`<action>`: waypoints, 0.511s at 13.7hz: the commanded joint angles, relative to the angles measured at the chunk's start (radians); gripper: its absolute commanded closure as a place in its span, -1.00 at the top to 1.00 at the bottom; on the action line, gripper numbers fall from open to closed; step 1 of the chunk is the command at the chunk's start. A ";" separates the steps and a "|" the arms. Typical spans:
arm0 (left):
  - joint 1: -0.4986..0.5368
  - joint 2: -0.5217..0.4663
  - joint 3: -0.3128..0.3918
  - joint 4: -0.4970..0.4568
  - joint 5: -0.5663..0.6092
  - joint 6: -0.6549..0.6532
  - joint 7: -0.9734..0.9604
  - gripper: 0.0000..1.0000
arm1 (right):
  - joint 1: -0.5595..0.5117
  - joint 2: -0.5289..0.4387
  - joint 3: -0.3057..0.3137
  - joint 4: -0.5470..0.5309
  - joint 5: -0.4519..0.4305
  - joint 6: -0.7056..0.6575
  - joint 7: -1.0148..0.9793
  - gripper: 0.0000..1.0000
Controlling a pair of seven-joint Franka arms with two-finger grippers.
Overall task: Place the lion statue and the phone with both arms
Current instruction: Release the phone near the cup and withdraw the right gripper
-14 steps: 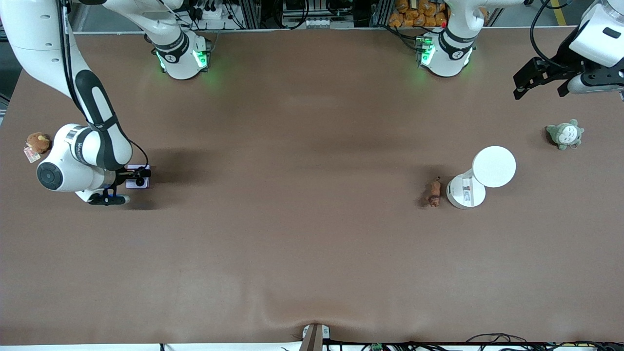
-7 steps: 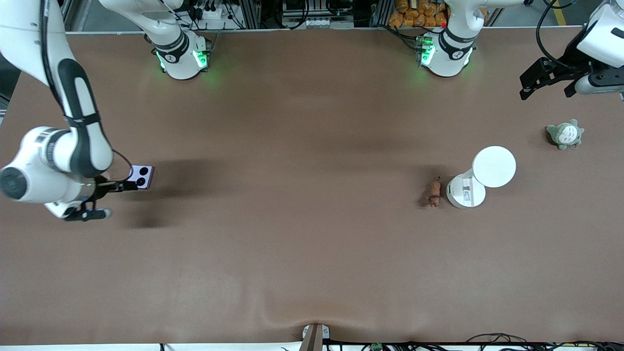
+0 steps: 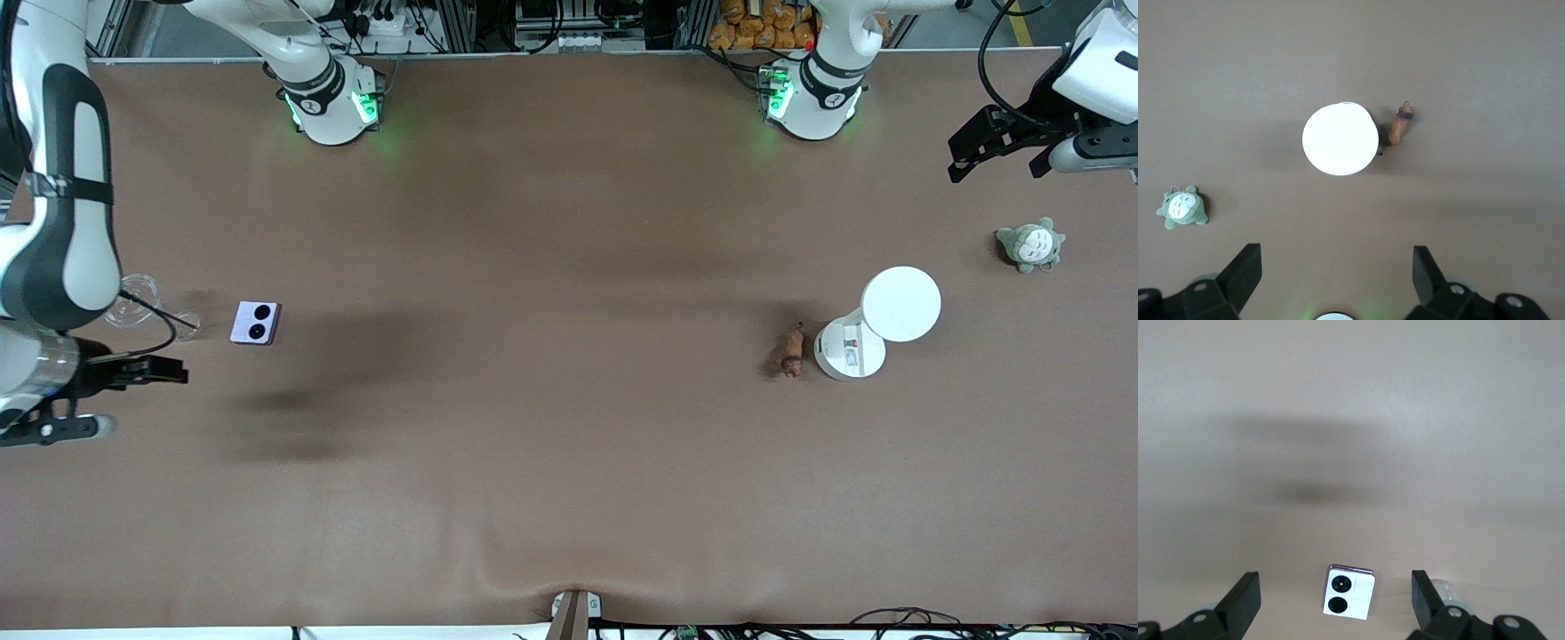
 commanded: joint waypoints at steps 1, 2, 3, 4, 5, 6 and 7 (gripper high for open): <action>0.004 0.008 -0.001 0.018 0.005 -0.007 0.019 1.00 | 0.027 0.022 -0.007 0.151 0.005 -0.161 -0.007 1.00; 0.004 0.008 -0.001 0.018 0.005 -0.007 0.019 1.00 | 0.033 0.005 -0.007 0.180 0.007 -0.208 -0.007 1.00; 0.005 0.008 -0.001 0.017 0.005 -0.007 0.020 1.00 | 0.039 -0.022 -0.007 0.187 0.004 -0.220 -0.002 1.00; 0.004 0.007 -0.001 0.017 0.005 -0.007 0.019 1.00 | 0.044 -0.055 -0.007 0.187 -0.006 -0.223 -0.001 1.00; 0.004 0.008 -0.001 0.018 0.005 -0.007 0.019 1.00 | 0.038 -0.090 -0.001 0.187 -0.029 -0.223 0.007 1.00; 0.004 0.007 -0.001 0.017 0.005 -0.007 0.019 1.00 | 0.023 -0.136 0.011 0.187 -0.029 -0.232 0.020 1.00; 0.004 0.007 -0.001 0.017 0.005 -0.007 0.019 1.00 | 0.015 -0.180 0.027 0.185 -0.030 -0.271 0.034 1.00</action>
